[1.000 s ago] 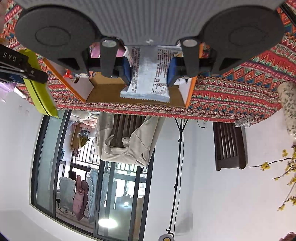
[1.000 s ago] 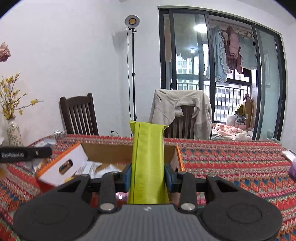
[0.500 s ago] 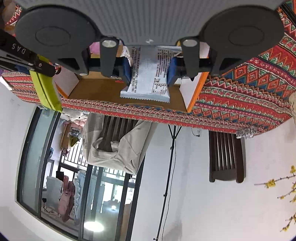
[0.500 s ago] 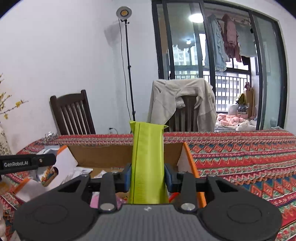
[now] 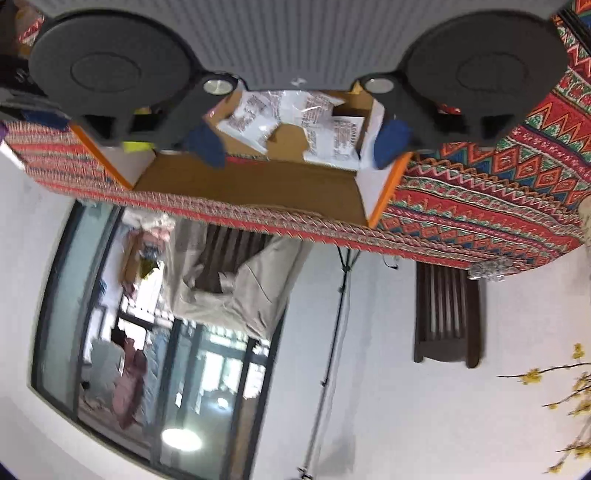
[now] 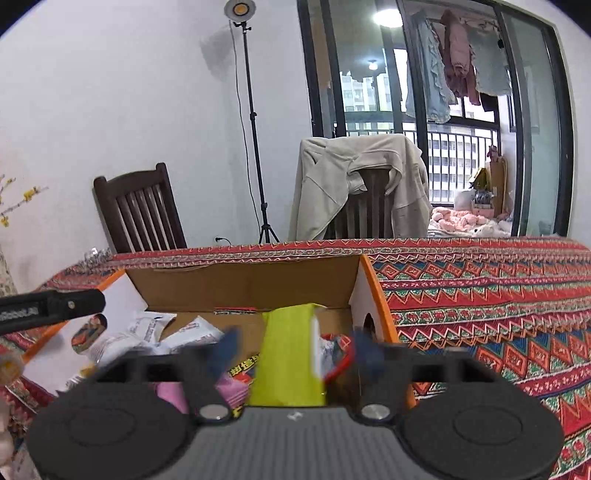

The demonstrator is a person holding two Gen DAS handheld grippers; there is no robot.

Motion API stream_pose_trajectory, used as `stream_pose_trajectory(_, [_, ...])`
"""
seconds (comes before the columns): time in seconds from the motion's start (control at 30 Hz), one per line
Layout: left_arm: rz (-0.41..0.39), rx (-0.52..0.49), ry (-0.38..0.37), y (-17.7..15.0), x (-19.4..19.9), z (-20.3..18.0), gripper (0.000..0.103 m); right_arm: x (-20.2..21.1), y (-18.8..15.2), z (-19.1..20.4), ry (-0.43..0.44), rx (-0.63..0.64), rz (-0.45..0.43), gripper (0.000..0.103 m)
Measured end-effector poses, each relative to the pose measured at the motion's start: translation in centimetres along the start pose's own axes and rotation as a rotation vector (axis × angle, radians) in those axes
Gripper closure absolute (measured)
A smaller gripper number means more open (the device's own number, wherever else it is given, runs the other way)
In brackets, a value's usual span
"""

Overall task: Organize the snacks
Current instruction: 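Carry both packets over the box and open both grippers, then move both grippers back toward the snack pile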

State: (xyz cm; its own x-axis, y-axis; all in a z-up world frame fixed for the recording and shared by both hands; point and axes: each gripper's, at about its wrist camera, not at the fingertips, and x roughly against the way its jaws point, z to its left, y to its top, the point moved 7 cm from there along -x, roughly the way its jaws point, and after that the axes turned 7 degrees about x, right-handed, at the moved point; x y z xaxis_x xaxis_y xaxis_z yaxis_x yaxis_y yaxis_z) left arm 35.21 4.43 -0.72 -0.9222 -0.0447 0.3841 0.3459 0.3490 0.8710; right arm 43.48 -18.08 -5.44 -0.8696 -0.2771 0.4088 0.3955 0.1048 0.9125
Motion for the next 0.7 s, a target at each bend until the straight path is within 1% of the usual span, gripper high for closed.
stream_pose_trajectory(0.03, [-0.012,0.024,0.004,0.2,0.3,0.3,0.000,0.1,0.0,-0.1,0.011,-0.014,-0.004,0.000])
stream_pose_trajectory(0.1, [-0.016,0.049,-0.006,0.5,0.5,0.7,0.000,0.3,0.0,-0.3,0.020,-0.030,-0.008,0.000])
stream_pose_trajectory(0.17, [-0.016,0.061,0.002,0.5,0.5,0.9,0.000,0.5,0.0,-0.5,0.009,-0.033,-0.007,0.000])
stream_pose_trajectory(0.33, [0.001,0.058,0.021,0.3,0.2,1.0,0.000,0.7,-0.3,-0.3,-0.005,-0.019,0.010,0.000])
stream_pose_trajectory(0.5, [-0.006,0.046,0.020,0.2,0.6,0.8,0.000,1.0,-0.4,-0.3,-0.008,-0.014,0.015,0.000])
stream_pose_trajectory(0.57, [-0.022,0.040,0.028,0.5,1.1,0.5,0.000,1.4,-0.3,-0.3,-0.012,-0.007,0.013,0.000])
stream_pose_trajectory(0.7, [-0.065,0.023,0.004,1.4,3.1,-0.4,0.000,2.6,0.3,-0.3,-0.019,0.003,-0.011,0.000])
